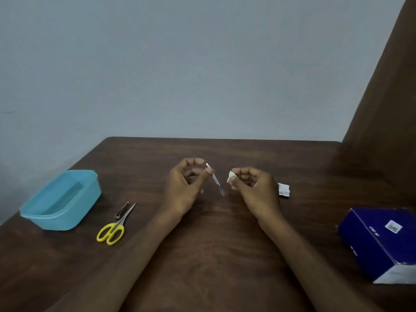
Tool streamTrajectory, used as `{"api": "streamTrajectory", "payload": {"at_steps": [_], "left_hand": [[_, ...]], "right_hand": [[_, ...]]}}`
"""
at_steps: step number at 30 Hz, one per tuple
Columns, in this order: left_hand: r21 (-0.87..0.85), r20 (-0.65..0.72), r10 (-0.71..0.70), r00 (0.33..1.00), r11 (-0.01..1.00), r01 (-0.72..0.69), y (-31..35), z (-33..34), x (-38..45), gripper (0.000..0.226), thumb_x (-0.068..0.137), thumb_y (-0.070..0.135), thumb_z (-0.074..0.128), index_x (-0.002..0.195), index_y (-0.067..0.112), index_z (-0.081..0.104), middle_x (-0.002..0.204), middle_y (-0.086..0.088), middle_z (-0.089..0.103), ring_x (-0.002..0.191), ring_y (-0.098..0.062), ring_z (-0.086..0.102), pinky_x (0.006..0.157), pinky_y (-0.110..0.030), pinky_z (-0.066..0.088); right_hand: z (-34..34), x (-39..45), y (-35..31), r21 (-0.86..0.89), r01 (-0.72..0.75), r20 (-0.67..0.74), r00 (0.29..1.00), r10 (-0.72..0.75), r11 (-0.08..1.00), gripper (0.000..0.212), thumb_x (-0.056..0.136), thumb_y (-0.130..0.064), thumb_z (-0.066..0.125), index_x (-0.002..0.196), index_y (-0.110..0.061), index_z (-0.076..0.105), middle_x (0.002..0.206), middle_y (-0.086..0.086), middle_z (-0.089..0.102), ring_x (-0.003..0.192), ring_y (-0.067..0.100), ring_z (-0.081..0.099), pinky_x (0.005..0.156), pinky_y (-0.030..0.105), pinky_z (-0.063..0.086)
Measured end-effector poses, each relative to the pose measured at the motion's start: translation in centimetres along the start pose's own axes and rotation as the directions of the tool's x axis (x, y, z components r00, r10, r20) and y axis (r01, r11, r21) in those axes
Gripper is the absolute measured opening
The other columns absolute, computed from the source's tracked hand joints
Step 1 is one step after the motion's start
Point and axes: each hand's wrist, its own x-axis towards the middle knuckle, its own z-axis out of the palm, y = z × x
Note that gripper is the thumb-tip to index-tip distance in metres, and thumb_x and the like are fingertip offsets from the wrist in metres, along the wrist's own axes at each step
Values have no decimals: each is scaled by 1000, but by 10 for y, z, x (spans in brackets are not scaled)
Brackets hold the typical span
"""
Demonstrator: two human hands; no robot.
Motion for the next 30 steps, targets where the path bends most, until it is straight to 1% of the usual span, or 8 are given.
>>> {"api": "streamTrajectory", "payload": {"at_steps": [3,6,11,14,18,20,24,30], "left_hand": [[-4,25,-3,1000,1000,3,-2,-2,1,28,97,17,79,124,17,70,89,1,83,55,-7,60,55,-20,51],[14,47,2,999,1000,-3,-7,-1,4,20,95,21,82,114,21,78,89,0,83,61,-12,62,56,-26,53],[79,46,-13,999,997,9,-11,-2,5,14,92,29,85,102,22,80,82,3,82,52,-5,62,54,-25,53],[72,52,-23,998,997,19,-10,-2,3,11,92,29,84,100,22,81,79,5,82,53,-7,62,59,-28,55],[30,83,-14,996,999,12,-7,-2,0,8,95,26,82,101,21,83,81,4,83,58,-3,64,55,-24,53],[15,98,-8,995,1000,7,-6,-3,-1,7,96,24,81,101,20,83,82,3,83,60,-2,65,55,-22,52],[9,110,-16,994,1000,15,-3,-4,-1,8,97,23,80,102,18,83,86,3,84,67,-3,69,56,-21,52],[2,138,-38,990,999,38,-1,-5,-2,7,95,21,81,99,15,83,83,0,83,70,-3,72,57,-18,51]], "right_hand": [[2,-3,-2,-8,1,11,1000,-1,1000,12,88,-19,87,98,-23,82,92,-4,83,91,17,80,92,49,65],[2,-6,-11,22,28,4,1000,-29,999,9,91,-11,84,99,-15,82,88,1,83,86,18,80,87,42,67],[2,-10,-16,75,63,22,998,-65,995,2,92,-14,83,95,-14,83,87,5,82,79,12,75,75,31,62],[3,-14,-17,58,84,94,992,-90,995,1,92,-13,83,93,-13,83,85,6,82,76,11,72,73,28,58],[4,-16,-18,40,73,161,984,-78,997,4,90,-11,84,91,-14,82,85,4,82,77,9,74,72,22,56],[3,-16,-18,43,57,175,982,-64,997,3,91,-9,82,92,-11,81,83,5,81,74,10,74,69,23,57],[4,-17,-19,41,22,169,985,-29,999,4,93,-9,81,92,-10,78,81,10,80,74,21,78,68,29,62],[3,-19,-21,16,19,154,988,-21,1000,12,89,-16,86,96,-10,78,80,7,81,70,19,77,66,29,62]]}}
